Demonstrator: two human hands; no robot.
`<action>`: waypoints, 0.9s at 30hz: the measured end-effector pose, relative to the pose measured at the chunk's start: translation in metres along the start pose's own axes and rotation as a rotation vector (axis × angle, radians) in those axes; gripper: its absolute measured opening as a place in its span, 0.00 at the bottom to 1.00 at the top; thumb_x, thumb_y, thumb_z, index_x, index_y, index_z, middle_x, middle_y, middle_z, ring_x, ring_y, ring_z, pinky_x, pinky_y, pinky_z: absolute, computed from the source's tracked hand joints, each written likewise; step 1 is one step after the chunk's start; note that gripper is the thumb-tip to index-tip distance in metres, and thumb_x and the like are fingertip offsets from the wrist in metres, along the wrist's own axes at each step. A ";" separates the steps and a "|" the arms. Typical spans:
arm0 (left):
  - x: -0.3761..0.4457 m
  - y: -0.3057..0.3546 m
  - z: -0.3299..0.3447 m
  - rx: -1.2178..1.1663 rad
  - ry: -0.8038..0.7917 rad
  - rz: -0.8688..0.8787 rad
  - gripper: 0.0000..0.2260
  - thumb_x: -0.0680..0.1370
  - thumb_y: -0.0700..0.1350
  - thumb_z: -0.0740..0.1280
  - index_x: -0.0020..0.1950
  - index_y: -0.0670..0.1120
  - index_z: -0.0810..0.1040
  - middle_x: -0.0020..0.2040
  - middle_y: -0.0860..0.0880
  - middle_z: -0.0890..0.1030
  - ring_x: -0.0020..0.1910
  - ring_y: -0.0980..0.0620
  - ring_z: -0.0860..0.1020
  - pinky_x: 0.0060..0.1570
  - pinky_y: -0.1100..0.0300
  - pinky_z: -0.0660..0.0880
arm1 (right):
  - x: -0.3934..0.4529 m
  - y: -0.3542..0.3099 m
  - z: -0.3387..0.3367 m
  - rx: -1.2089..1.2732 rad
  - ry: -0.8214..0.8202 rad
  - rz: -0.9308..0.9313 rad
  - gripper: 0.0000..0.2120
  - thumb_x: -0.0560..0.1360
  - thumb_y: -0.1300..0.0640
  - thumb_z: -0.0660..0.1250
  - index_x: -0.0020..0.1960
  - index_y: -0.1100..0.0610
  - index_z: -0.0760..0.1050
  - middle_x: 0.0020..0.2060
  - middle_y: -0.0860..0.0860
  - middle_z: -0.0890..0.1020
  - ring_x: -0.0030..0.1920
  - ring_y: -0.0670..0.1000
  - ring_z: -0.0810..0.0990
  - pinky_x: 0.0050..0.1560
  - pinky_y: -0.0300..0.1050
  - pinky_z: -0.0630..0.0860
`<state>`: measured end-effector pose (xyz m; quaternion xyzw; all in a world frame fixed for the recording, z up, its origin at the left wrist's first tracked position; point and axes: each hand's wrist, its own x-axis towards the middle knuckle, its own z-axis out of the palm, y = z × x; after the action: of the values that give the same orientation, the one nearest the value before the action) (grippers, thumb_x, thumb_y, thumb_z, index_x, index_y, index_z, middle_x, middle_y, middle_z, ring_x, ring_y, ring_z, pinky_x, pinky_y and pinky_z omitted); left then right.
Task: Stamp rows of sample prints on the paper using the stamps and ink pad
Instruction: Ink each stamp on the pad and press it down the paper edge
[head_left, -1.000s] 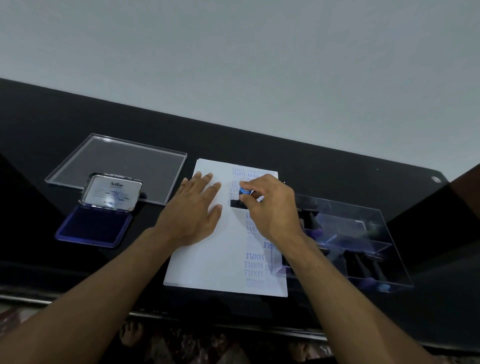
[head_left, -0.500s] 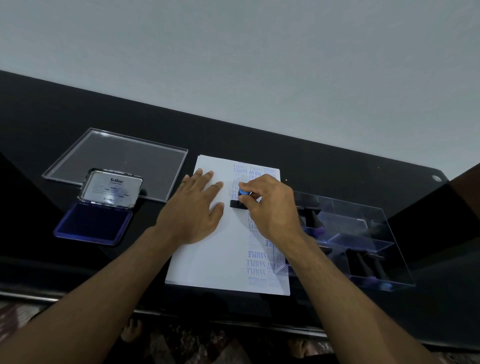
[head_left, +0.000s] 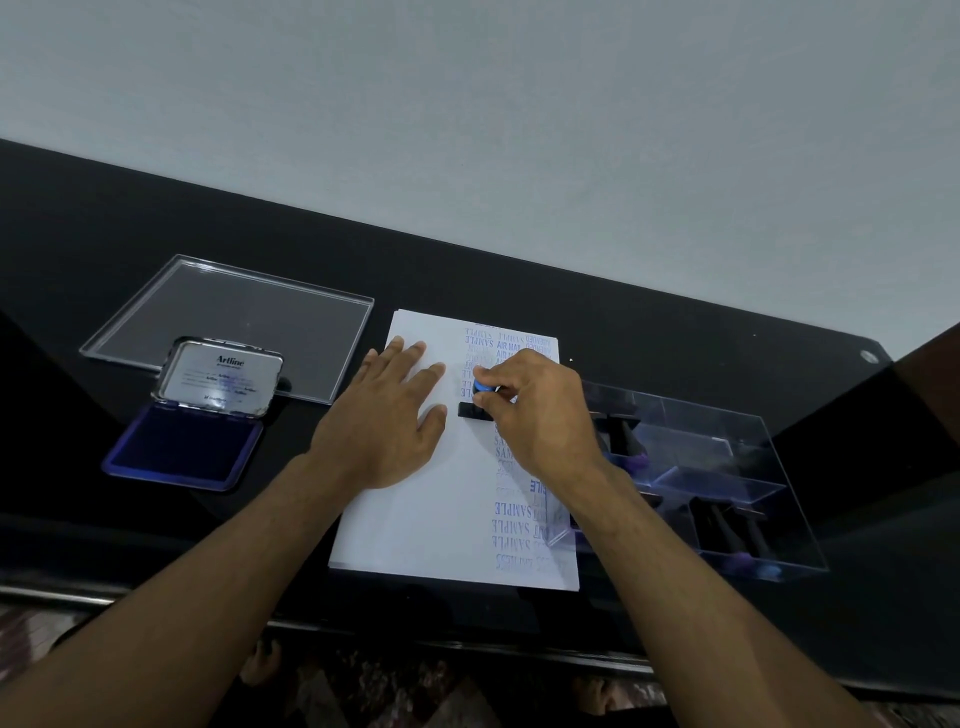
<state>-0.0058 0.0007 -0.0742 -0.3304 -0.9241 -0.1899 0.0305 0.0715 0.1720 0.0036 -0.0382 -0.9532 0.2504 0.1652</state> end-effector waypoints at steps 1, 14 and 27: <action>0.000 0.000 0.000 0.002 -0.001 -0.001 0.31 0.79 0.61 0.47 0.79 0.49 0.65 0.81 0.45 0.59 0.81 0.45 0.52 0.79 0.46 0.51 | 0.001 0.000 -0.001 -0.007 -0.013 0.006 0.11 0.75 0.58 0.73 0.56 0.57 0.83 0.48 0.53 0.83 0.46 0.50 0.81 0.54 0.46 0.78; 0.000 -0.001 0.003 0.003 0.013 0.000 0.28 0.80 0.58 0.52 0.78 0.49 0.65 0.81 0.45 0.60 0.81 0.45 0.52 0.78 0.49 0.48 | 0.005 0.001 0.000 0.016 -0.033 0.058 0.10 0.73 0.58 0.74 0.55 0.56 0.84 0.49 0.51 0.83 0.44 0.48 0.81 0.53 0.45 0.80; 0.000 -0.001 0.003 0.001 0.016 0.002 0.29 0.80 0.59 0.50 0.79 0.49 0.65 0.81 0.45 0.60 0.81 0.45 0.52 0.79 0.49 0.48 | 0.004 0.004 0.004 0.047 -0.020 0.110 0.10 0.73 0.57 0.74 0.55 0.55 0.84 0.51 0.50 0.83 0.44 0.49 0.82 0.52 0.48 0.81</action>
<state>-0.0061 0.0010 -0.0772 -0.3299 -0.9235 -0.1918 0.0382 0.0667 0.1738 -0.0004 -0.0842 -0.9451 0.2817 0.1425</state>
